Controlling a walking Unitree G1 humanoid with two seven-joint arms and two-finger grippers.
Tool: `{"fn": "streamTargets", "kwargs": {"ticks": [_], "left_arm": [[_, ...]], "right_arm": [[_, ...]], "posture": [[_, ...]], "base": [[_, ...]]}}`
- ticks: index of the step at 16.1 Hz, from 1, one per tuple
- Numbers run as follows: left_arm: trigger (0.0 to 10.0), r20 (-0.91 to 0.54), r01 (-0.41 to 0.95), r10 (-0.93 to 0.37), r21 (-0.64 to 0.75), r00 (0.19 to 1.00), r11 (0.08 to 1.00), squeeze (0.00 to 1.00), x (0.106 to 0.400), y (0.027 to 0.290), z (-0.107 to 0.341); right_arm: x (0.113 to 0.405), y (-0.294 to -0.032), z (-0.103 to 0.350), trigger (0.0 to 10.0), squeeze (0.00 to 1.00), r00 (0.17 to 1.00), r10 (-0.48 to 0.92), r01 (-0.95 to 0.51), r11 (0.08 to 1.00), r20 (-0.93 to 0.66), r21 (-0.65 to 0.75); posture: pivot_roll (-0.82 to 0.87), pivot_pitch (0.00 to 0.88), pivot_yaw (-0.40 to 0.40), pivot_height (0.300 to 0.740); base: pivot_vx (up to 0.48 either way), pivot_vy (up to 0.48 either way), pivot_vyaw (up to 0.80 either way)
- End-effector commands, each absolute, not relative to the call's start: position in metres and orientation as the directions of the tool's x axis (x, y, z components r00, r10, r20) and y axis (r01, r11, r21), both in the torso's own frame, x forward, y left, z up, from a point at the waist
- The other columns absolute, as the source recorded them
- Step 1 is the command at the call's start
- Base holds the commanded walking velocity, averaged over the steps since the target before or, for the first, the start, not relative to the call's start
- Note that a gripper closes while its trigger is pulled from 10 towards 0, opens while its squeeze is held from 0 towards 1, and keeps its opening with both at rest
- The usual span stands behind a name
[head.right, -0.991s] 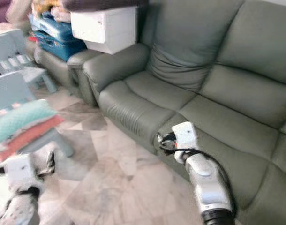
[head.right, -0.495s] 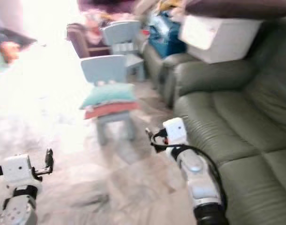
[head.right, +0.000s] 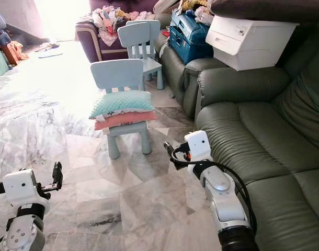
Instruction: Move the pillow to the sofa
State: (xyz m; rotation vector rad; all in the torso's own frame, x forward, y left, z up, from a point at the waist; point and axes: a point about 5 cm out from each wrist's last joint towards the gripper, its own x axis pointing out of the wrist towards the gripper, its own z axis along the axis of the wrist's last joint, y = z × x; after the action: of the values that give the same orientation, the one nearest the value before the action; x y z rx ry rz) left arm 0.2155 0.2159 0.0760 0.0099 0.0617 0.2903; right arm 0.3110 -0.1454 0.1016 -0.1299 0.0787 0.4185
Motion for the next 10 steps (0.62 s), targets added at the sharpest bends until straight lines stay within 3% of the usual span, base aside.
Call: {"fn": "streamTargets", "kwargs": {"ticks": [1,10], "left_arm": [[10.0,-0.048,-0.29,0.291,0.022,0.955,0.957,0.0,0.216,0.2182,0.0777],[10.0,-0.044,-0.278,0.279,0.012,0.959,0.96,0.0,0.2158,0.2169,0.0784]], "right_arm": [[0.313,-0.1416,0.1063,10.0,0.0,0.905,0.417,-0.424,0.899,-0.081,-0.113],[0.3148,-0.1374,0.1083,10.0,0.0,0.899,0.433,-0.438,0.89,-0.066,-0.124]], "posture": [[-0.16,0.0,0.016,0.74],[-0.15,0.0,0.016,0.74]], "base": [[0.0,0.0,0.0],[0.304,0.0,0.0]]}}
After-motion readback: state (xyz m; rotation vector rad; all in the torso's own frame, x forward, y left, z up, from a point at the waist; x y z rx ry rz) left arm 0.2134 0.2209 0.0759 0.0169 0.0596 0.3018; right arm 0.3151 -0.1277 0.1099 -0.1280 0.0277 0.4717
